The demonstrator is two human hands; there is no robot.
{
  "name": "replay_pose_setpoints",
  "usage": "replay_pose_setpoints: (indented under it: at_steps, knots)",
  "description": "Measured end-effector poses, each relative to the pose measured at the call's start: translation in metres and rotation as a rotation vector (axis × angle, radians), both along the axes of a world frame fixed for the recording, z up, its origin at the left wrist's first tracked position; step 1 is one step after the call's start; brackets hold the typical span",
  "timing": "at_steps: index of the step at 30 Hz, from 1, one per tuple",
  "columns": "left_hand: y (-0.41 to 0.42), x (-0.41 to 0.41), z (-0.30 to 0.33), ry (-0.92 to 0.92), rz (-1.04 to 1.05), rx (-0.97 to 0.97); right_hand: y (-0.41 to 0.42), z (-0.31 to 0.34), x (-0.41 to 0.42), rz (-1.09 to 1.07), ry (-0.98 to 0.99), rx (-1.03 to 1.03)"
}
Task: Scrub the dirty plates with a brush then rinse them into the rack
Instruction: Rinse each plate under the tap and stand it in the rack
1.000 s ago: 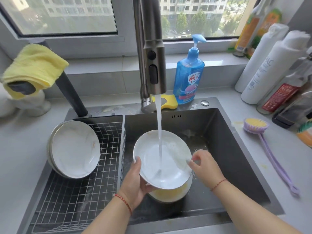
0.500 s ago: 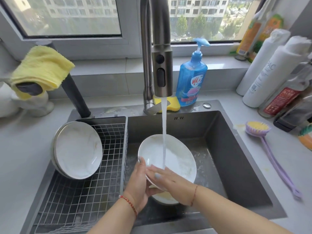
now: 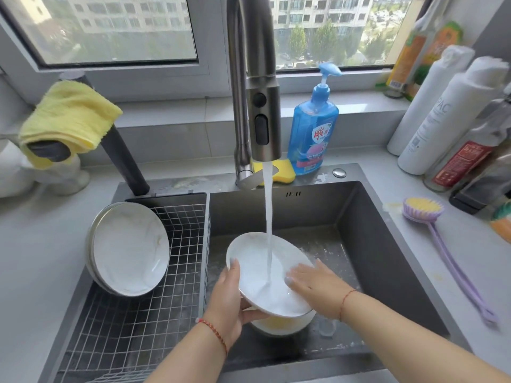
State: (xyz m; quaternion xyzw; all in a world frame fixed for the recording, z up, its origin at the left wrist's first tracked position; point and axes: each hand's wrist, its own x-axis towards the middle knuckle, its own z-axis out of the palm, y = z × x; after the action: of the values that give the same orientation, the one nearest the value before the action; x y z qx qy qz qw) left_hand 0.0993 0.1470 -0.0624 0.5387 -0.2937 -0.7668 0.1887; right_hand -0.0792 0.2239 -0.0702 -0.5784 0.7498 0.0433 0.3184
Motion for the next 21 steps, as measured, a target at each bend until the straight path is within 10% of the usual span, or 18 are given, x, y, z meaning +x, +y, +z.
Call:
replay_pose_setpoints:
  at_steps: [13, 21]
  knots:
    - [-0.018, -0.022, 0.022, -0.130, -0.102, -0.015, 0.038, -0.016, 0.017, 0.001, -0.194, -0.623]
    - [-0.021, -0.013, 0.018, -0.292, -0.105, -0.063, 0.010, 0.022, 0.016, -0.425, -0.755, -0.301]
